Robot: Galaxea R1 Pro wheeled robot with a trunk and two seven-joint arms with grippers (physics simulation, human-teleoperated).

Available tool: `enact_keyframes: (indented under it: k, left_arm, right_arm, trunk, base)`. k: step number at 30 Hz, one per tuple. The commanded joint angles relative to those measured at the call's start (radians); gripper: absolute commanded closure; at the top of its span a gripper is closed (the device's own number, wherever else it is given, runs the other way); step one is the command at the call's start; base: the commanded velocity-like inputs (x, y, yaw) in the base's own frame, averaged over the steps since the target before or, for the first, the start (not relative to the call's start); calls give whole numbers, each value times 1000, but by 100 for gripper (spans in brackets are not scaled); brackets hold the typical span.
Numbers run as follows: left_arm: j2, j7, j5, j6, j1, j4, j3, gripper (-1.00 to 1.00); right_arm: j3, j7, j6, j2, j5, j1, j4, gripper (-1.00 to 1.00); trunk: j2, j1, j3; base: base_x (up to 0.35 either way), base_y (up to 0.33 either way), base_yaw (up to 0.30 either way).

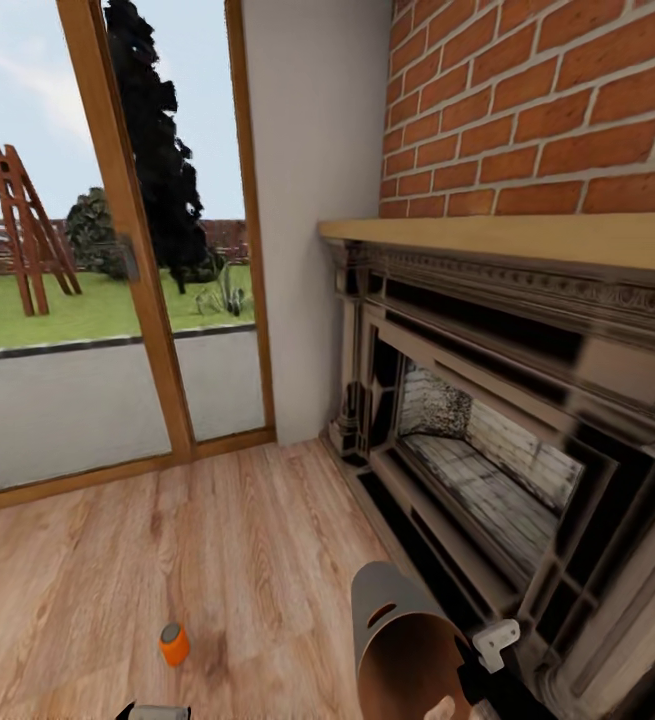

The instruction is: Put the three can of soda from the living room inside the tash can in the kitchen.

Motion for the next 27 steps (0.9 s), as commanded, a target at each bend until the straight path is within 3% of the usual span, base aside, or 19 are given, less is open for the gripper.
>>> enact_keyframes:
  k: [1,9,21,27]
  left_arm:
    - [0,0,0,0,0,0,0,-100]
    - [0,0,0,1,0,-1,0,-100]
    - [0,0,0,1,0,1,0,-100]
    - [0,0,-2,0,0,2,0,-100]
  right_arm:
    - [-2,5,0,0,-5,0,-2,100]
    - [-3,5,0,0,-9,0,-2,100]
    - [-3,5,0,0,-8,0,-2,100]
    - [-3,4,0,1,-7,0,-2,100]
  trunk:
    - [0,0,0]
    - [0,0,4]
    - [0,0,14]
    - [0,0,18]
  base:
    - [-295,180,-143]
    - [-196,232,-208]
    - [26,299,-227]
    - [56,93,-165]
